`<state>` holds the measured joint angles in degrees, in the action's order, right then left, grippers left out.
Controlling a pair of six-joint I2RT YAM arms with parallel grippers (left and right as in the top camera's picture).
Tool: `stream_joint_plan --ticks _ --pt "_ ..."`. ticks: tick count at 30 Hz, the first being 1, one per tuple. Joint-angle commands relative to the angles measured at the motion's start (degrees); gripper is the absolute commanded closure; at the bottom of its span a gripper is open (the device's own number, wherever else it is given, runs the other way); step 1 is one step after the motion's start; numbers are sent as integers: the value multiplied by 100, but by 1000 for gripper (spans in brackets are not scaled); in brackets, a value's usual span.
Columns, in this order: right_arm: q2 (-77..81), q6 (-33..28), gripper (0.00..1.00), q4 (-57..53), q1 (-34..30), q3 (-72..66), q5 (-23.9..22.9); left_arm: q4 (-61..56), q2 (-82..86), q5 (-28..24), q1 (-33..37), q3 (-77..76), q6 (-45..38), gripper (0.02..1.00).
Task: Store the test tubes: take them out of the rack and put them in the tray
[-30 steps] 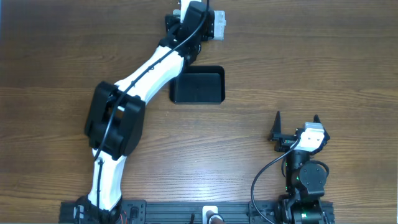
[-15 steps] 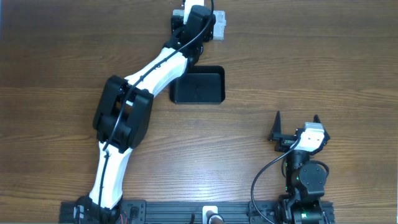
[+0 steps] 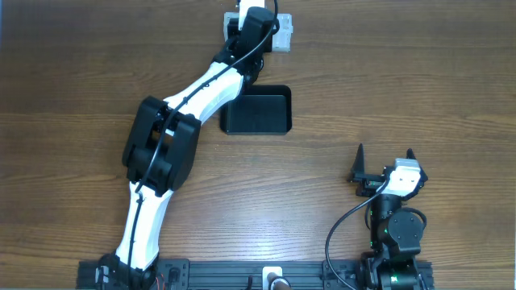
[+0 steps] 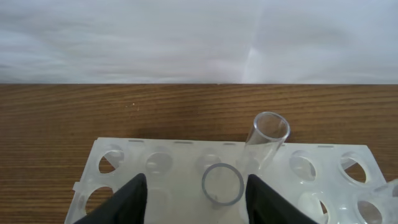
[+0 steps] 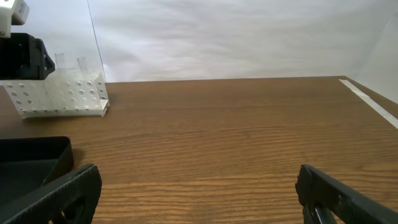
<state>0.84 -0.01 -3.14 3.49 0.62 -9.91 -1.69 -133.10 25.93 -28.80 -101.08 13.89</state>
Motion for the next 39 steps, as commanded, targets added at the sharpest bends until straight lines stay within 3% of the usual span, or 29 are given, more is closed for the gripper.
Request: stream_joint_plan --ticks 1,19,39 --pt "-52 17 7 -15 31 -35 44 -90 -114 -81 46 -142 -17 568" --pt "-52 17 7 -15 31 -35 44 -199 -116 -192 46 -142 -20 831" --pt "-52 17 7 -15 31 -35 44 136 789 -181 59 -155 -205 895"
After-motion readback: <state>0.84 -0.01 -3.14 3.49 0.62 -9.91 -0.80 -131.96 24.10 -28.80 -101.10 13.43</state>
